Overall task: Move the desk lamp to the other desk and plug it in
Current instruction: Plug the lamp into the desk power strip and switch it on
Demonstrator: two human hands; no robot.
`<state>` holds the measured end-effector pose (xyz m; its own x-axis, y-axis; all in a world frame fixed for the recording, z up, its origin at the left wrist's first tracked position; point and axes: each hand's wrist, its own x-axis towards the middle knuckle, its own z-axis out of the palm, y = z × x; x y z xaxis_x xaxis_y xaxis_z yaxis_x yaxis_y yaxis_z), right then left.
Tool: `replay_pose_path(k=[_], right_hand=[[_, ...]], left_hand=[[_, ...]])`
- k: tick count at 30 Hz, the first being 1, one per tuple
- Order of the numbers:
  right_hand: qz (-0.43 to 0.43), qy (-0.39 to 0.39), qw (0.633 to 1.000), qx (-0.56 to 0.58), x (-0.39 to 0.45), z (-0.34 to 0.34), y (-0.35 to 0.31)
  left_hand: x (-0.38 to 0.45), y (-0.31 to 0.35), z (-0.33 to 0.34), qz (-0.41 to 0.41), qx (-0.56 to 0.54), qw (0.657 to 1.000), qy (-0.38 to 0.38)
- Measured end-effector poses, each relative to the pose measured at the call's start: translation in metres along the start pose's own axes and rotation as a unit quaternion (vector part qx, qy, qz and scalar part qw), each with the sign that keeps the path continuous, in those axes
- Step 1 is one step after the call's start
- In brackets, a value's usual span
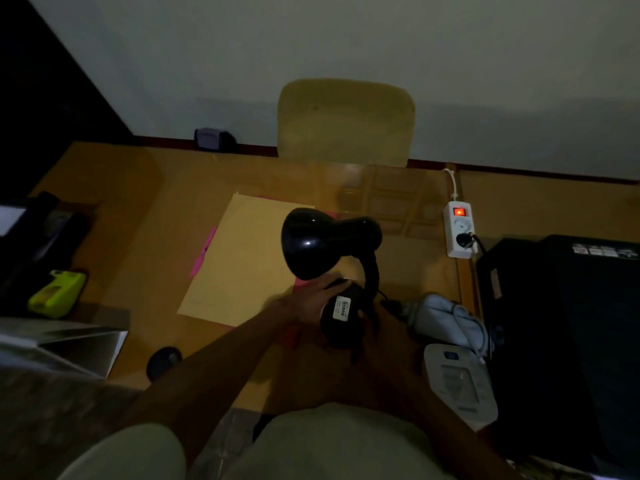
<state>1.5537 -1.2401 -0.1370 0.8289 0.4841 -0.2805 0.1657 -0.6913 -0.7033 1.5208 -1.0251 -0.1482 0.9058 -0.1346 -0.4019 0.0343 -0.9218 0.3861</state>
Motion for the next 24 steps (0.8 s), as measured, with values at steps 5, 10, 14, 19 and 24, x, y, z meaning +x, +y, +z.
replay_pose_path(k=[5,10,14,19,24], right_hand=[[-0.018,-0.021,0.996,0.083,0.009,-0.003,0.007],[-0.02,-0.01,0.988,0.154,0.004,-0.004,0.012],[-0.035,-0.013,0.985,0.171,0.004,-0.004,0.009],[-0.008,-0.018,0.988,0.155,0.006,-0.009,0.008],[-0.016,-0.022,0.993,0.111,0.001,-0.022,0.013]], left_hand=[[0.002,-0.002,0.005,-0.004,-0.038,0.999,-0.005],[-0.002,0.003,0.008,-0.034,-0.008,0.999,-0.004],[-0.014,0.023,0.021,-0.074,0.022,0.996,0.039],[-0.029,0.079,0.049,-0.106,-0.257,0.948,0.153],[-0.008,0.118,0.045,-0.187,-0.37,0.864,0.285]])
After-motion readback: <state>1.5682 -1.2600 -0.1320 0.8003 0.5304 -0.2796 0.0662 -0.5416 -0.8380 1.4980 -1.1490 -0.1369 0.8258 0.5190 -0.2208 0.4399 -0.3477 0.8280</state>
